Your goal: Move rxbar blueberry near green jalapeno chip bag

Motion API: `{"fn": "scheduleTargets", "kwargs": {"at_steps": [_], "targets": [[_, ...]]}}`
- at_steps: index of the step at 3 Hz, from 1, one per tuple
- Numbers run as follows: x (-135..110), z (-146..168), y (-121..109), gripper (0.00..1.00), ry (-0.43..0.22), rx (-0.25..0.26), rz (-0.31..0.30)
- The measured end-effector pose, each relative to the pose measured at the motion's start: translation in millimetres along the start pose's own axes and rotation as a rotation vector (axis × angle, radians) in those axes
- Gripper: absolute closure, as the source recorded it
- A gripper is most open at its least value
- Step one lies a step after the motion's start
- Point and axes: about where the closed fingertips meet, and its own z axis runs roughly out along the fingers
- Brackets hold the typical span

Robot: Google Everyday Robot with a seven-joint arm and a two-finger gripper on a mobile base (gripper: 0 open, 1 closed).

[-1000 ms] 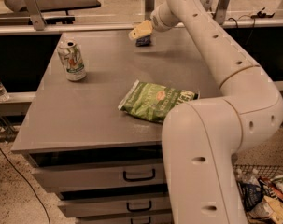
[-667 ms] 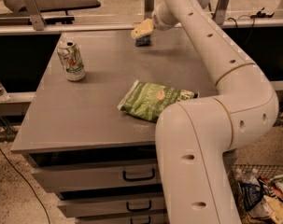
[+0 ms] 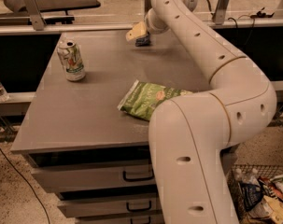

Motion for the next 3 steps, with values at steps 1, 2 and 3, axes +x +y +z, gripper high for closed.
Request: {"fn": "scheduleTargets", "kwargs": {"at_steps": [1,2,3], "targets": [[1.0,8.5,14.0,0.00,-0.018,-0.034,0.016],[1.4,11.8,21.0,0.14,-0.027,-0.046,0.017],[6.1,11.0,21.0,0.37,-0.022,-0.040,0.022]]}}
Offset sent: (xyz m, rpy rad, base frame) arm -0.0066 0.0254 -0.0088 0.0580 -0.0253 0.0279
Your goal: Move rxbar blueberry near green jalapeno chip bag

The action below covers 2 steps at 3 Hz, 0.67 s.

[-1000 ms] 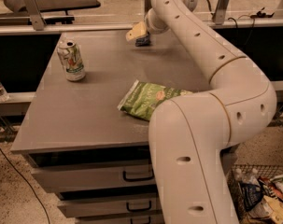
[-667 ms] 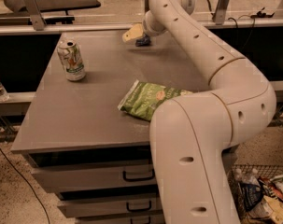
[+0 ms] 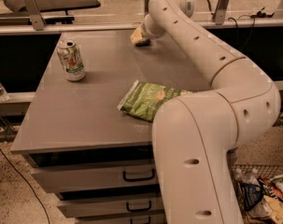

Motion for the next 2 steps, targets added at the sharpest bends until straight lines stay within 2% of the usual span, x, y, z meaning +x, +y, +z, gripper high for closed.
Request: {"fn": "scheduleTargets", "kwargs": {"at_steps": [2], "targets": [[21,0,1,0.83,0.033,0.010,0.019]]}}
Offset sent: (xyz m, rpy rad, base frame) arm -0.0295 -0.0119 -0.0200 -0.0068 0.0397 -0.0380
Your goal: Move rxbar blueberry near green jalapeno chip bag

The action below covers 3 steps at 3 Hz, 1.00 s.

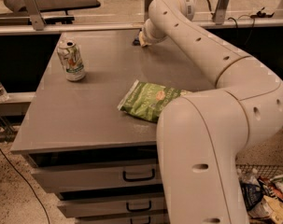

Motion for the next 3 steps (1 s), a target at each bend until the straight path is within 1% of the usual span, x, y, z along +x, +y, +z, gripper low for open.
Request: {"fn": "scheduleTargets", "kwargs": {"at_steps": [1,2,3], "targets": [[5,-14,-4,1.00,-0.012,0.019,-0.013],[-7,-38,-4,1.00,-0.064,0.029,-0.050],[-9,-78,4,1.00,-0.108,-0.023,-0.104]]}}
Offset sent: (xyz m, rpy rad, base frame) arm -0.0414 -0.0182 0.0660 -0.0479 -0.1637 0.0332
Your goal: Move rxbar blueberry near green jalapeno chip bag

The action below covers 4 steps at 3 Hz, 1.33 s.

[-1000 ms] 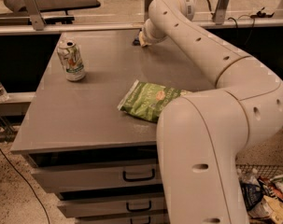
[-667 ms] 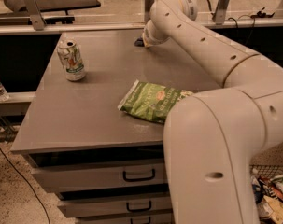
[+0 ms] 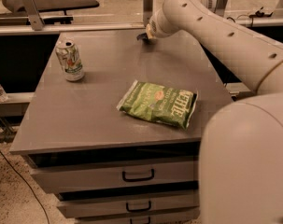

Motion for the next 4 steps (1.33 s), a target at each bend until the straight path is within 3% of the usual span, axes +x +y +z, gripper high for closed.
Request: {"fn": "scheduleTargets", "kwargs": {"at_steps": [1,2,4], "targets": [[13,-40,21,1.00,-0.012,-0.096,-0.099],[46,-81,30,1.00,0.003,-0.158,-0.151],[133,-164,17,1.00,0.116,-0.145,-0.137]]}}
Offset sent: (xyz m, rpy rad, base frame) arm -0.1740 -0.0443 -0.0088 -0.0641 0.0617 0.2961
